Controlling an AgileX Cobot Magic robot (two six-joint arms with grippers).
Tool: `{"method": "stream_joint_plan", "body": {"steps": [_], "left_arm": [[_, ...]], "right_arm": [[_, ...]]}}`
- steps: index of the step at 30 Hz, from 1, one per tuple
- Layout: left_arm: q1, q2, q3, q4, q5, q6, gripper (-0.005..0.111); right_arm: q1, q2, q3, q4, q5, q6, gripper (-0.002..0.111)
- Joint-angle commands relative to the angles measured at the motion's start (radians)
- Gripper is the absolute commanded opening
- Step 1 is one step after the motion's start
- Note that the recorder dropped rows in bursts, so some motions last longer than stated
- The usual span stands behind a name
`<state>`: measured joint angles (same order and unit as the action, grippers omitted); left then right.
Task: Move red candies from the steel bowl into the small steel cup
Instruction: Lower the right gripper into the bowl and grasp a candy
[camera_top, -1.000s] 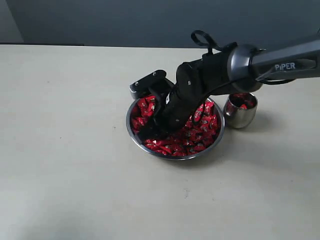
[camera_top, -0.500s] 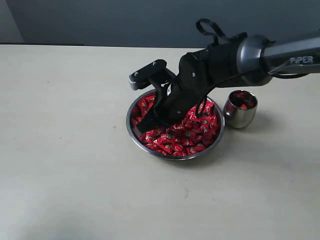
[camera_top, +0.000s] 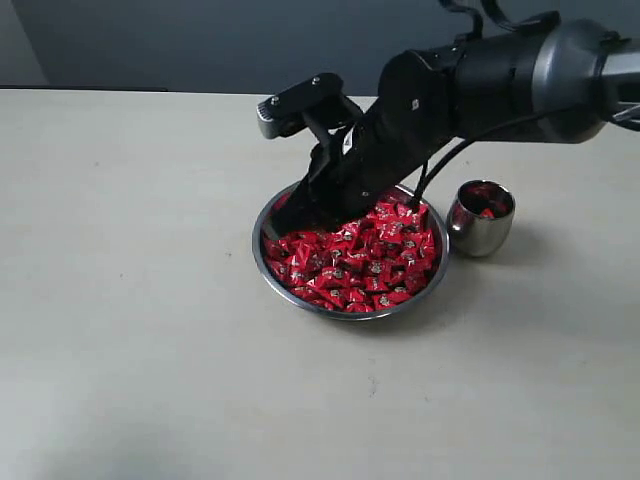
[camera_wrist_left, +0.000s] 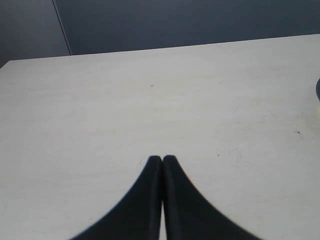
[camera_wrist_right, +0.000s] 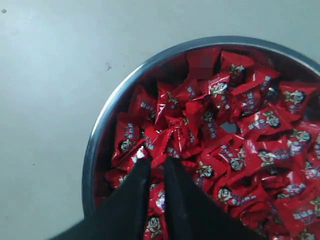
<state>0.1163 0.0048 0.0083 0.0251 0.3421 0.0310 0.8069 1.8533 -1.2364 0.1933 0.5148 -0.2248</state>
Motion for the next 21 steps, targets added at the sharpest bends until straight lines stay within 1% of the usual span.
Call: {"method": "stream_joint_plan", "body": {"steps": [1, 2, 3, 4, 7, 10, 11, 12, 15, 16, 21], "left_arm": [[-0.008, -0.005, -0.008, 0.002, -0.005, -0.002, 0.0], [-0.008, -0.005, -0.008, 0.002, -0.005, -0.002, 0.0], [-0.008, -0.005, -0.008, 0.002, -0.005, -0.002, 0.0], [-0.008, -0.005, -0.008, 0.002, -0.005, -0.002, 0.0], [-0.008, -0.005, -0.008, 0.002, -0.005, -0.002, 0.0], [-0.008, -0.005, -0.008, 0.002, -0.005, -0.002, 0.0], [-0.008, -0.005, -0.008, 0.002, -0.005, -0.002, 0.0], [-0.008, -0.005, -0.008, 0.002, -0.005, -0.002, 0.0], [-0.008, -0.005, -0.008, 0.002, -0.005, -0.002, 0.0], [-0.008, -0.005, -0.008, 0.002, -0.005, -0.002, 0.0], [-0.008, -0.005, -0.008, 0.002, -0.005, -0.002, 0.0]], "right_arm": [[0.001, 0.062, -0.005, 0.047, -0.029, 0.0, 0.042], [0.001, 0.077, -0.005, 0.047, -0.039, 0.0, 0.048], [0.001, 0.092, -0.005, 0.047, -0.05, 0.0, 0.052], [0.001, 0.102, -0.005, 0.047, -0.061, 0.0, 0.052], [0.001, 0.14, -0.005, 0.047, -0.101, 0.0, 0.052], [0.001, 0.166, -0.005, 0.05, -0.121, 0.0, 0.048], [0.001, 0.174, -0.005, 0.05, -0.121, 0.0, 0.043], [0.001, 0.176, -0.005, 0.044, -0.121, 0.0, 0.036], [0.001, 0.174, -0.005, 0.034, -0.117, 0.0, 0.004], [0.001, 0.17, -0.005, 0.031, -0.117, 0.003, 0.0], [0.001, 0.116, -0.005, 0.018, -0.107, 0.008, 0.0]]}}
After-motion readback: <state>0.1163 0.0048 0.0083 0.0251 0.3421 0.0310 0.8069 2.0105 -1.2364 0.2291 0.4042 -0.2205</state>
